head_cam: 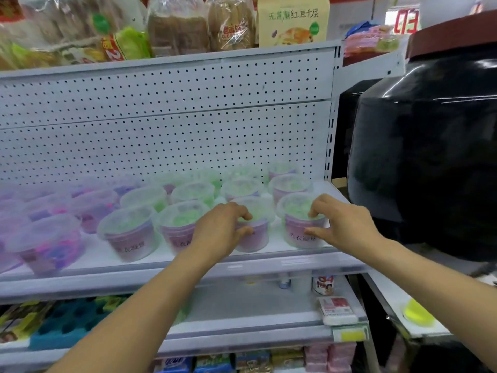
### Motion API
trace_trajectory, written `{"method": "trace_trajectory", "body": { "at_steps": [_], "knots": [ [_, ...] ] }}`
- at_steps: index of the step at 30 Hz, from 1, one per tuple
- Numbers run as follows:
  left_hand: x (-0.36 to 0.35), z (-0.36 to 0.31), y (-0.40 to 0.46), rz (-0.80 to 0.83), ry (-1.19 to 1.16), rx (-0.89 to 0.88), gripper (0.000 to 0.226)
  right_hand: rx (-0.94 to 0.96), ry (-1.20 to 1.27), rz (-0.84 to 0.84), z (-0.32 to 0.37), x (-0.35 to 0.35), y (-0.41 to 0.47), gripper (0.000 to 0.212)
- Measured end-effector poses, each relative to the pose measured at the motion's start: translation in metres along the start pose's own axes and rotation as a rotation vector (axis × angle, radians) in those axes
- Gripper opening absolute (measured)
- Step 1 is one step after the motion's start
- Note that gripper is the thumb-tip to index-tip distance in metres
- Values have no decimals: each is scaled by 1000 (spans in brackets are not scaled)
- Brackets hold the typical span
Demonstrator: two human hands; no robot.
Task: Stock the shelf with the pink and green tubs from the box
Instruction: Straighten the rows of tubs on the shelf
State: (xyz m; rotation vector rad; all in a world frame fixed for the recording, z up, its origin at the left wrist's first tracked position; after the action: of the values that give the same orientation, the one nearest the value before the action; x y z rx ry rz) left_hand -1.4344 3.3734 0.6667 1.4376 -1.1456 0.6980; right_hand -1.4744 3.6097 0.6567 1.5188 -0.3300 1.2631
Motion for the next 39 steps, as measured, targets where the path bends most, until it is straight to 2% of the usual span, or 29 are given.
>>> {"method": "trace_trajectory", "body": {
  "at_steps": [3, 6, 9, 12, 17, 20, 24, 27, 30, 33, 36, 38, 39],
  "knots": [
    [3, 0, 5, 32, 17, -13, 25, 36, -106, 46, 2, 5, 11, 53],
    [10, 4, 21, 80, -39, -12, 22, 19, -88, 25, 0, 11, 34, 54],
    [21, 19, 57, 105, -196, 2, 24, -91, 49, 14, -11, 15, 73, 47],
    [28, 45, 103, 68, -315, 65, 23, -232, 295, 110, -33, 0, 119, 50],
    [5, 91, 169, 206, -171, 143, 35, -347, 384, 288, -61, -44, 172, 76],
    [-19, 108, 195, 290, -99, 119, 30, -438, 414, 411, -65, -67, 187, 76],
    [-38, 114, 213, 289, -5, 99, 42, -580, 441, 467, -69, -93, 200, 98],
    [-37, 113, 219, 260, -53, 112, 46, -567, 437, 415, -70, -103, 208, 88],
    [-36, 118, 220, 266, -125, 115, 45, -543, 427, 434, -67, -100, 211, 91],
    [-28, 130, 221, 284, -279, 83, 25, -546, 411, 457, -62, -98, 211, 82],
    [-4, 160, 219, 141, -380, 127, 12, -451, 346, 346, -39, -93, 218, 66],
    [6, 186, 214, 95, -309, 224, 20, -375, 357, 339, -18, -94, 225, 76],
    [7, 197, 209, 124, -257, 278, 24, -347, 360, 379, -8, -99, 228, 82]
  ]
}}
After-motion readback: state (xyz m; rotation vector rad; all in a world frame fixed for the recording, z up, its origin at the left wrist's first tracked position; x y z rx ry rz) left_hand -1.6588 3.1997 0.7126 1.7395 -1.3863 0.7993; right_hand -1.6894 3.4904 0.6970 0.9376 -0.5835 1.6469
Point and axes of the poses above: each hand's wrist, its own y-axis towards the middle knuckle, its own x-axis out of the back of the hand, z = x × y, the point moved 4 cm from there along y, towards the middle knuckle, and after that the axes turned 2 degrees about -x, right-handed, at the moved point
